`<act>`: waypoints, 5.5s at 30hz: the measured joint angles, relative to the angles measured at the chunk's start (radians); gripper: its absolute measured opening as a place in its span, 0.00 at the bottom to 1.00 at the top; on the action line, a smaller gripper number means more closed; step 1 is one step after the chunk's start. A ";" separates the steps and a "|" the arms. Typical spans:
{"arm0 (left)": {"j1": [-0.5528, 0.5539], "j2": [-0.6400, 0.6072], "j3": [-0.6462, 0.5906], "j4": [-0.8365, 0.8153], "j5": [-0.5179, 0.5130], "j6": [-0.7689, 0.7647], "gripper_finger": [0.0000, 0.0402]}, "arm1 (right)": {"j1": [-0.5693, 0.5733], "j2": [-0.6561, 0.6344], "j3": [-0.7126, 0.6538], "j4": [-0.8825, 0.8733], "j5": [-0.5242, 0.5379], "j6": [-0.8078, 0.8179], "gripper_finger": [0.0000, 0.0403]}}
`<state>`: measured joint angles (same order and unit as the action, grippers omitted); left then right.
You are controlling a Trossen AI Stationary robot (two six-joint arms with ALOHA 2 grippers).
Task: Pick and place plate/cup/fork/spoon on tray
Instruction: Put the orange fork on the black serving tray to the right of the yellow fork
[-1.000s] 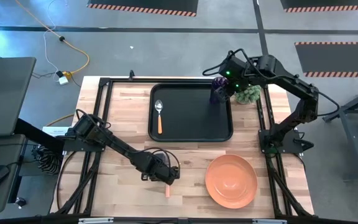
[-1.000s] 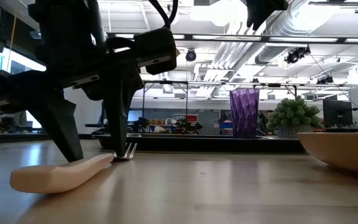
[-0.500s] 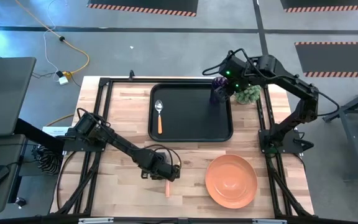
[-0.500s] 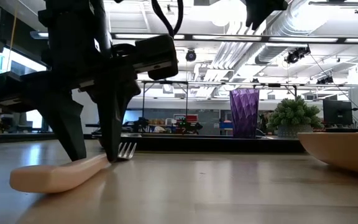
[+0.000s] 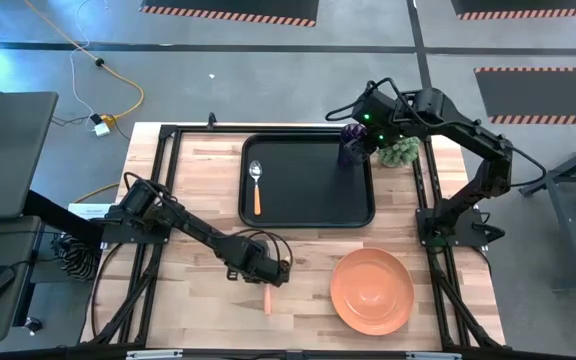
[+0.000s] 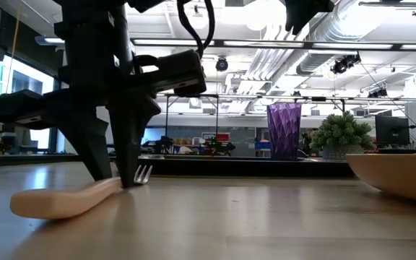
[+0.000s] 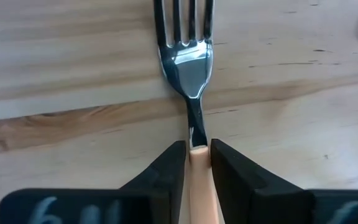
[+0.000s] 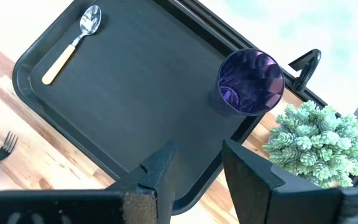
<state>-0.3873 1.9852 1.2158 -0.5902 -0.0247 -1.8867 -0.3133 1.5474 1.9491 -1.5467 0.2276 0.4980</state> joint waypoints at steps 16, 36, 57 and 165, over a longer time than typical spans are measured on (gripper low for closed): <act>0.019 0.005 0.002 -0.054 0.009 0.151 0.09 | 0.008 0.000 0.000 -0.001 0.001 -0.005 0.30; 0.035 0.004 0.024 -0.075 0.028 0.172 0.06 | 0.041 0.000 0.000 -0.001 0.008 -0.007 0.30; 0.042 -0.016 0.097 -0.127 0.014 0.211 0.06 | 0.041 0.000 0.000 -0.002 0.006 -0.027 0.30; 0.801 -0.108 -0.026 0.008 0.044 0.720 0.13 | -0.179 0.000 0.000 0.010 0.005 -0.321 0.30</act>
<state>0.4138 1.8767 1.1900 -0.5819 0.0193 -1.1663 -0.4927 1.5475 1.9488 -1.5364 0.2325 0.1768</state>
